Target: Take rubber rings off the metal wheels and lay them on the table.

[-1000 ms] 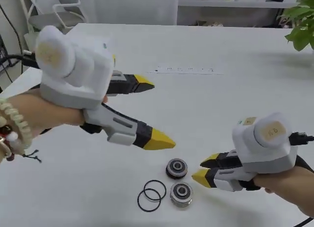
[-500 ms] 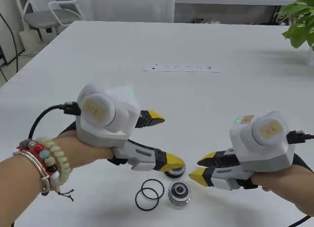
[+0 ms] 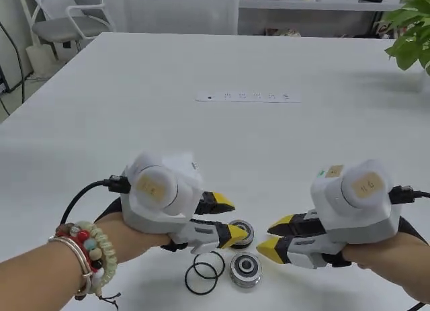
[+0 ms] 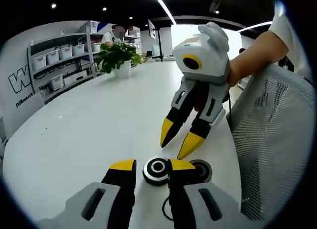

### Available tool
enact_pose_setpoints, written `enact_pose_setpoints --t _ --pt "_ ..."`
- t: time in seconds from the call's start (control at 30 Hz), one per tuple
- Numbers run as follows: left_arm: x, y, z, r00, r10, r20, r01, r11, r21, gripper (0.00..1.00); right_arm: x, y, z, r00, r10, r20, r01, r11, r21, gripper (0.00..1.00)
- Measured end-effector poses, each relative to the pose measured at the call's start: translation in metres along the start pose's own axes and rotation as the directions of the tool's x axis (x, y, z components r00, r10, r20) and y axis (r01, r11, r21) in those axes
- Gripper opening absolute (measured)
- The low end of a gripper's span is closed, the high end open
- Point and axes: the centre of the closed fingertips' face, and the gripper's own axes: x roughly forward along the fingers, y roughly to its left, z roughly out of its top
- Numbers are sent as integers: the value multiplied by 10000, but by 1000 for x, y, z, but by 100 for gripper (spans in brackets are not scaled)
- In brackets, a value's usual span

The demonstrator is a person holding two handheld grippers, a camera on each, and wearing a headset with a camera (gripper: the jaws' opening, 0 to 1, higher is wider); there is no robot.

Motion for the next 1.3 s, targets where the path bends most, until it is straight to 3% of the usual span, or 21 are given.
enact_pose_setpoints --t 0.17,0.33,0.43,0.47,0.63,0.7,1.07,1.3 --pt "2 -6 -5 9997 -208 -129 206 9996 -168 20 0 1 2 10000 30 47 -30 10000 -19 19" --pt "5 -10 -1 9995 -312 61 315 9984 -478 18 0 2 5 9999 81 150 -80 10000 -54 19" --pt "7 -12 -9 9990 -359 -264 347 9984 -456 15 0 4 9 9993 188 319 -189 9998 35 19" --pt "6 -12 -8 9994 -323 -83 318 9981 -523 15 0 5 11 9990 210 400 -214 9997 99 20" --pt "7 -6 -11 9995 -161 -262 148 9986 -515 10 0 5 10 9990 218 395 -223 9997 122 19" --pt "7 -7 -9 9996 -201 -187 195 9993 -305 10 0 5 10 9991 215 363 -218 9997 103 19" --pt "7 -8 -8 9996 -283 -57 280 9989 -368 8 -2 2 15 9980 126 613 -148 9992 364 19" --pt "6 -8 -8 9995 -329 27 329 9990 -309 8 -4 -5 29 9955 1 946 -81 9964 842 20"
